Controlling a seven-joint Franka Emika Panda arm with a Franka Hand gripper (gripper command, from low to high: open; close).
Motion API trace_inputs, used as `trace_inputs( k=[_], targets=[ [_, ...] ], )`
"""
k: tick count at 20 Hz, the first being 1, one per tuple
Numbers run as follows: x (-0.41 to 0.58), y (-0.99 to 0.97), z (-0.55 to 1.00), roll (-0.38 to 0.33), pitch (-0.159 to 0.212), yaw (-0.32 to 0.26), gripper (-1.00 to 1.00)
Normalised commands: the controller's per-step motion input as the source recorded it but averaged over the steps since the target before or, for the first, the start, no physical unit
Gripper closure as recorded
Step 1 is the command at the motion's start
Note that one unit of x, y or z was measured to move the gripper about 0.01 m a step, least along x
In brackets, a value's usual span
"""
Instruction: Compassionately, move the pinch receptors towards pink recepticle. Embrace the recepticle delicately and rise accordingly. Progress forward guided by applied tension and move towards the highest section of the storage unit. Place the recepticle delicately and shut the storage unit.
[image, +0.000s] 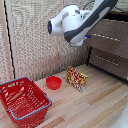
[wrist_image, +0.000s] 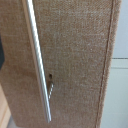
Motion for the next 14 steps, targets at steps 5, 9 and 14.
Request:
trace_inputs(
  k=[5, 9, 14],
  targets=[
    [-0.227, -0.19, -0.14, -0.172, 0.064, 0.151, -1.00],
    [-0.070, -0.30, -0.07, -0.091, 0.067, 0.125, -1.00],
    [0.018, -0.50, 0.00, -0.019, 0.017, 0.085, -1.00]
  ],
)
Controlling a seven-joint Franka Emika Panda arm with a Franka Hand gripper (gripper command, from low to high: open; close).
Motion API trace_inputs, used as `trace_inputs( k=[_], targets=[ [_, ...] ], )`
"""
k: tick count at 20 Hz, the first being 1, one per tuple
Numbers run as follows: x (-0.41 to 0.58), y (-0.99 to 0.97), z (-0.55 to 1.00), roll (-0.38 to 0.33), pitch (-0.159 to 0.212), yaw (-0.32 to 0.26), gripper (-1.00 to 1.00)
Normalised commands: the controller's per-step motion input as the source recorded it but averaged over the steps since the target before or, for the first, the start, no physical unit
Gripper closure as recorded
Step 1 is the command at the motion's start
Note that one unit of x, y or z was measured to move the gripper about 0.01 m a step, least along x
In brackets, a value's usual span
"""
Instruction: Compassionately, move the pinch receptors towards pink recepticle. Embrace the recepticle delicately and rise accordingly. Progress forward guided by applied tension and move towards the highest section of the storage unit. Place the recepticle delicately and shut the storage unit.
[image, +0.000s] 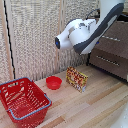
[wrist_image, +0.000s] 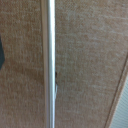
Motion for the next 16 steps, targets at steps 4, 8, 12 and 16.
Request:
trace_inputs(
  k=[4, 8, 12, 16],
  targets=[
    [0.051, -0.51, 0.02, 0.000, 0.000, 0.107, -1.00],
    [0.047, -0.49, 0.03, 0.003, 0.020, 0.120, 1.00],
    [0.104, -0.35, 0.00, 0.012, 0.000, 0.095, 1.00],
    [0.078, -0.19, 0.00, 0.000, 0.000, 0.085, 1.00]
  ],
)
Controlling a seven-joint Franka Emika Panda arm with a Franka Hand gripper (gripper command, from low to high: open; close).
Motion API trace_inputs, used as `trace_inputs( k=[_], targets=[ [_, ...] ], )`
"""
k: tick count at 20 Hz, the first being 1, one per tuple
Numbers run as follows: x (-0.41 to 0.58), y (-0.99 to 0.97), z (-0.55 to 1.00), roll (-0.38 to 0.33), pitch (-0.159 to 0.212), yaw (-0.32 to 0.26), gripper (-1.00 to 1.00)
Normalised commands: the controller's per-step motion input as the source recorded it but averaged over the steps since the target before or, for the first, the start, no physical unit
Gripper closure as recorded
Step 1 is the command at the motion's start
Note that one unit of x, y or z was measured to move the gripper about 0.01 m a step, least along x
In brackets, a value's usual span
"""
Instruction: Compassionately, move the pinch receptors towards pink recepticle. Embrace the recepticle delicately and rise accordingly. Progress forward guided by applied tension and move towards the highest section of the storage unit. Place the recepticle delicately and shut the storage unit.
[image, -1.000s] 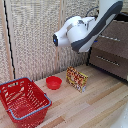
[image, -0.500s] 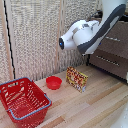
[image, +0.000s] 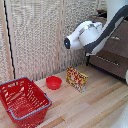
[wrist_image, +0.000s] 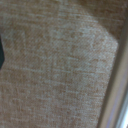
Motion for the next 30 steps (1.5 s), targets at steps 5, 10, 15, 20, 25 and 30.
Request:
trace_inputs(
  k=[5, 10, 15, 20, 25, 30],
  targets=[
    [0.034, -0.06, 0.00, -0.006, 0.000, 0.032, 1.00],
    [0.056, 0.00, 0.04, -0.059, 0.000, 0.000, 1.00],
    [0.113, 0.00, 0.20, -0.089, 0.028, -0.019, 1.00],
    [0.267, -0.11, 0.39, -0.191, 0.098, -0.012, 1.00],
    [0.179, -0.41, 0.52, -0.169, 0.048, 0.000, 1.00],
    [0.111, -0.49, 0.54, -0.138, 0.002, 0.005, 1.00]
  ],
)
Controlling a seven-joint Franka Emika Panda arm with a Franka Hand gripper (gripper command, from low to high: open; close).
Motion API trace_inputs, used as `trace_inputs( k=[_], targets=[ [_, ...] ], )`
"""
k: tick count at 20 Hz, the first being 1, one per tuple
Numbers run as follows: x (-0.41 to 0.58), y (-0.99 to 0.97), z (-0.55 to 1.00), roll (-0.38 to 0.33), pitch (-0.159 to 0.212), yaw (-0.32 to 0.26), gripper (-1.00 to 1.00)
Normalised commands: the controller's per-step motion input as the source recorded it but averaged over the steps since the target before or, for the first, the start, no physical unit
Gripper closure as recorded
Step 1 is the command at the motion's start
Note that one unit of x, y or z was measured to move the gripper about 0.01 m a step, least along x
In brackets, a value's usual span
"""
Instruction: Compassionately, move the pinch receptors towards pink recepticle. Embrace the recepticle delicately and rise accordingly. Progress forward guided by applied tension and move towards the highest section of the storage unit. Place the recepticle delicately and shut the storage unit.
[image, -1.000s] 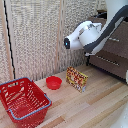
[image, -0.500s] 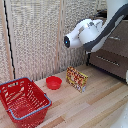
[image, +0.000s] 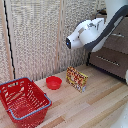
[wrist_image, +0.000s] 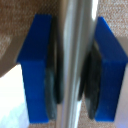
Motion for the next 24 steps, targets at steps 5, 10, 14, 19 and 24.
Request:
trace_inputs(
  k=[5, 10, 14, 19, 24],
  targets=[
    [0.081, -0.65, 0.35, -0.106, 0.004, 0.019, 1.00],
    [0.066, -0.86, 0.21, -0.043, 0.024, 0.040, 1.00],
    [0.037, -0.83, 0.22, -0.034, 0.031, 0.052, 1.00],
    [0.050, -0.30, 0.07, -0.005, 0.096, 0.042, -1.00],
    [0.096, 0.15, 0.00, 0.000, 0.045, 0.007, -1.00]
  ],
)
